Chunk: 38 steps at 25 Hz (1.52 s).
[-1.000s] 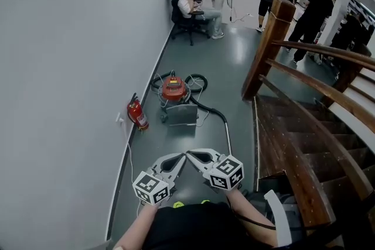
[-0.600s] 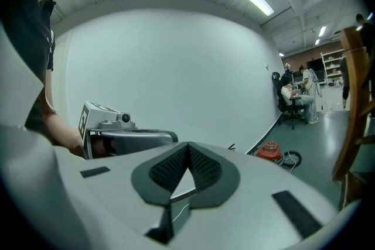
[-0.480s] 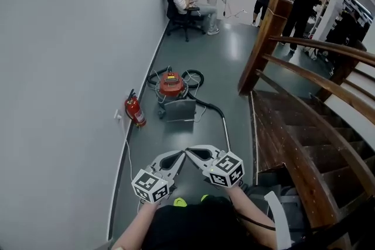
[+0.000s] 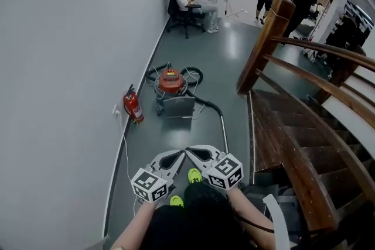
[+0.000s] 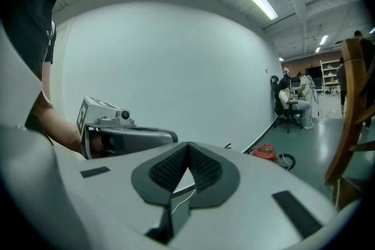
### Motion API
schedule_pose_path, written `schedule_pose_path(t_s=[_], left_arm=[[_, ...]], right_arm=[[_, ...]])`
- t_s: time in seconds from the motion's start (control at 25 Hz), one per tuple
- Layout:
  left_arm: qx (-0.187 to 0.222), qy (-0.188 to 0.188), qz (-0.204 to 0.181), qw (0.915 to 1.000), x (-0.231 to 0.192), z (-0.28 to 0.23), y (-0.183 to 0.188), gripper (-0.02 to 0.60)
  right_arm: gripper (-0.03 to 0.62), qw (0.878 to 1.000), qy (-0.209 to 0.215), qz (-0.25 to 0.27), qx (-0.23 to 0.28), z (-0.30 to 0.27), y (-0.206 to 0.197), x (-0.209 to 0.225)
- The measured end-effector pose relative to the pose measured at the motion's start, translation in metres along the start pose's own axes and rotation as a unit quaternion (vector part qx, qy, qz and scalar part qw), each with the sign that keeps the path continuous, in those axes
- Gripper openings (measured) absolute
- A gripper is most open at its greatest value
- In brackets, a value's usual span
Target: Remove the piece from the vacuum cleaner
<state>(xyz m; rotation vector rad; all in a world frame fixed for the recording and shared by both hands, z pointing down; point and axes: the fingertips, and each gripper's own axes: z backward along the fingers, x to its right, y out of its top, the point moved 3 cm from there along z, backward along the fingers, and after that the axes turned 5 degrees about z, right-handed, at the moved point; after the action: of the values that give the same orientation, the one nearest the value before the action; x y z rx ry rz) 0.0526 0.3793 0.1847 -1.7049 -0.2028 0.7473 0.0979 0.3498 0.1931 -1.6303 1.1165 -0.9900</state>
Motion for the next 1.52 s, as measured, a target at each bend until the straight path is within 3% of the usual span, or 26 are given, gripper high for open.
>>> schedule_pose_path(t_s=[0.4, 0.72, 1.52], left_arm=[[-0.001, 0.033, 0.018, 0.9993, -0.028, -0.019, 0.0, 0.008], [-0.013, 0.047, 0.026, 0.9985, -0.059, -0.057, 0.009, 0.008], [-0.029, 0.09, 0.07, 0.9931, -0.113, -0.151, 0.023, 0.008]], right_arm=[[0.014, 1.0, 0.006, 0.014, -0.004, -0.022, -0.002, 0.028], [0.014, 1.0, 0.01, 0.009, -0.008, -0.039, 0.002, 0.074], [0.014, 0.997, 0.072, -0.023, -0.024, -0.064, 0.002, 0.184]])
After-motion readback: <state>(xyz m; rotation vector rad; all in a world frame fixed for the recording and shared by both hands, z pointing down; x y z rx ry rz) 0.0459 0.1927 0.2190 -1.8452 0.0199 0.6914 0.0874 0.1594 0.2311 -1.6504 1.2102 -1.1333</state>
